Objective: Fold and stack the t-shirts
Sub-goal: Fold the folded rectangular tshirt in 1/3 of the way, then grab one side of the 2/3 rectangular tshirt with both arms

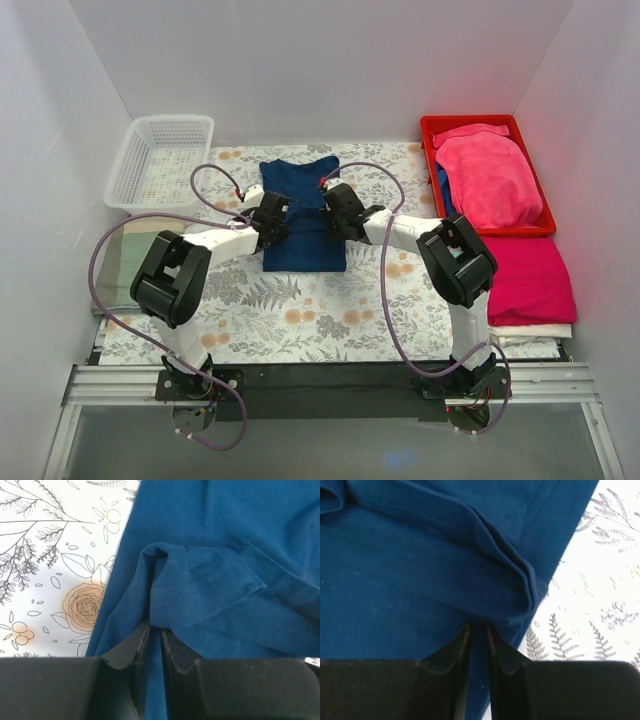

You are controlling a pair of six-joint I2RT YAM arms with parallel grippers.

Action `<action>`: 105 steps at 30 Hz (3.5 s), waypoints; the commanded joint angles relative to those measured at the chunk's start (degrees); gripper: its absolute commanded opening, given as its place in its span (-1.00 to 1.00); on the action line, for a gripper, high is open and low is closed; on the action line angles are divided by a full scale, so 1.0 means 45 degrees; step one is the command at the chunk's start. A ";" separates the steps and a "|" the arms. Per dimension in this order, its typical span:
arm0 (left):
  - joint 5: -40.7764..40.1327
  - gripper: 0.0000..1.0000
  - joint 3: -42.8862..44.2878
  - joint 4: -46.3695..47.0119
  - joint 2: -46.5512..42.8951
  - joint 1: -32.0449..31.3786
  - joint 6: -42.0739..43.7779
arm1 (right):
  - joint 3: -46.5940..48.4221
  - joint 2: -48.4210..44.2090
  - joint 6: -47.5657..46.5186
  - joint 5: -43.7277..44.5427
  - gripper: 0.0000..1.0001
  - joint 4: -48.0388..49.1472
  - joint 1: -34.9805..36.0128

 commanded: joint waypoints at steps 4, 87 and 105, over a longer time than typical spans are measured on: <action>-0.0394 -0.76 0.1134 -0.0191 0.0218 -0.0016 0.0194 | 0.1511 0.0823 -0.0205 0.0313 -0.53 0.0279 -0.0013; 0.3239 0.09 -0.7693 0.6351 -0.5173 0.1156 0.1561 | -0.6515 -0.4566 0.0303 -0.5390 -0.28 0.4516 -0.1303; 0.3823 -0.04 -0.7751 0.6977 -0.4820 0.1156 0.1543 | -0.6710 -0.3648 0.0498 -0.5820 -0.28 0.5004 -0.1244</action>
